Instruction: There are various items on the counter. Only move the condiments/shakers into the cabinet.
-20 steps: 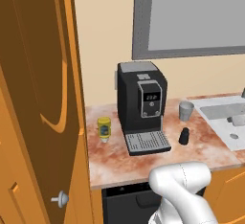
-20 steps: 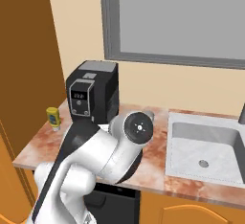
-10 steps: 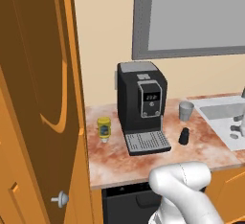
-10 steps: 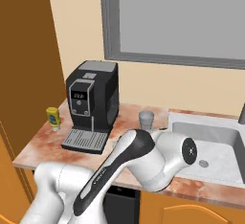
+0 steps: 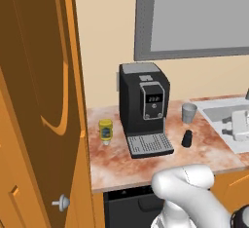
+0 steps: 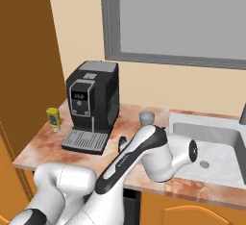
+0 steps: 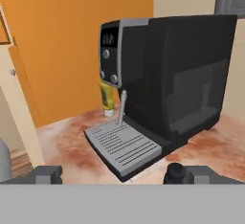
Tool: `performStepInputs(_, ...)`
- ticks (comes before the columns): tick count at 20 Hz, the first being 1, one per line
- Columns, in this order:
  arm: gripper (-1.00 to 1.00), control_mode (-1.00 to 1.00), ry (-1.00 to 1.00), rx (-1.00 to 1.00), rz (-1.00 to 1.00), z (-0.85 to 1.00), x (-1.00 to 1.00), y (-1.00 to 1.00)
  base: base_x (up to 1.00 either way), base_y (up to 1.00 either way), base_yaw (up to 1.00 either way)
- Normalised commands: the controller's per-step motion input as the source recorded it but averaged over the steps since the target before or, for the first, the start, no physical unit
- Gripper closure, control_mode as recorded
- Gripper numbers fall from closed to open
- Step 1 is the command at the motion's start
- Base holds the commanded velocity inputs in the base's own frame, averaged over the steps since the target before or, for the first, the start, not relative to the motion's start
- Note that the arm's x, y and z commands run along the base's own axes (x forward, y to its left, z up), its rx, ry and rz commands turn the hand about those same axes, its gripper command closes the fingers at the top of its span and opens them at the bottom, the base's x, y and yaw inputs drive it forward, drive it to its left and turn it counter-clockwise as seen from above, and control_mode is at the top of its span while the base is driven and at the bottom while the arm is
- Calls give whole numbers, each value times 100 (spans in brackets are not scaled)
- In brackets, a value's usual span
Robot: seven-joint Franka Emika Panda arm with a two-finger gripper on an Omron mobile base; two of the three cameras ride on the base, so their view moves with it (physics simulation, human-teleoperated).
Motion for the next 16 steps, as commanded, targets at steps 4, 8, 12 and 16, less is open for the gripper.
performStepInputs(4, -100, -100, 0, 0, 12, -42, 40, 12, 0, 0, 0)
performStepInputs(8, -100, -100, 0, 0, 12, -42, 46, 6, 0, 0, 0)
performStepInputs(12, -100, -100, 0, 0, 8, -39, 41, 3, 0, 0, 0)
performStepInputs(16, -100, -100, 0, 0, 2, -39, 33, 2, 0, 0, 0)
